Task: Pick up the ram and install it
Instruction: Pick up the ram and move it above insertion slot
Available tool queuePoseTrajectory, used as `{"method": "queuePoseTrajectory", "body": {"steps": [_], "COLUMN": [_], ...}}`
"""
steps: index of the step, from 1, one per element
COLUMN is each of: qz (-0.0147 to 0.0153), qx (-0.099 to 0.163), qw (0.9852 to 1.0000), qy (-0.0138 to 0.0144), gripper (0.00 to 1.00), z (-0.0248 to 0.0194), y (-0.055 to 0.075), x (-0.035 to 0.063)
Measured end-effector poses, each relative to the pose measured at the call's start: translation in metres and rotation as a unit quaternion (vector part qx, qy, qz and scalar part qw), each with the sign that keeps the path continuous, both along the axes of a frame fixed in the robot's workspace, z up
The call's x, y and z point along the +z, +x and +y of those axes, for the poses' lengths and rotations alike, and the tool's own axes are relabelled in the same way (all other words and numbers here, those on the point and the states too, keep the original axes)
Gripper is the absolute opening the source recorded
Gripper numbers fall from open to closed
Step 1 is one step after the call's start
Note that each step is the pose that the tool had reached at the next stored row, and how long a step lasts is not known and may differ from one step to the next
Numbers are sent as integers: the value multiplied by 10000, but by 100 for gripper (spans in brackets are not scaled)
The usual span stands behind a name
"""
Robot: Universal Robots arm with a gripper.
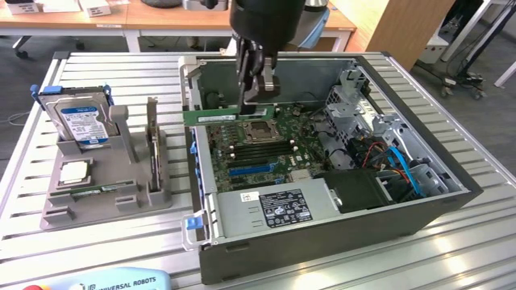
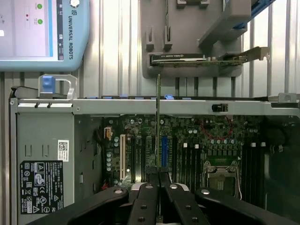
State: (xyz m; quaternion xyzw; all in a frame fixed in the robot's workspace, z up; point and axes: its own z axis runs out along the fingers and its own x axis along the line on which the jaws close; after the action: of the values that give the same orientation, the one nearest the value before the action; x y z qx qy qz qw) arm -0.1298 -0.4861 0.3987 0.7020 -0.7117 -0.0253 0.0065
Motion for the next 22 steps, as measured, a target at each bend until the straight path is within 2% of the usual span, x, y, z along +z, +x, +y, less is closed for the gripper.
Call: {"method": "queuePoseTrajectory", "body": {"steps": [22], "qz": [0], "qx": [0], "qw": [10000], "qy": [0], "gripper": [12], "z": [0], "y": [691], "x": [0]}}
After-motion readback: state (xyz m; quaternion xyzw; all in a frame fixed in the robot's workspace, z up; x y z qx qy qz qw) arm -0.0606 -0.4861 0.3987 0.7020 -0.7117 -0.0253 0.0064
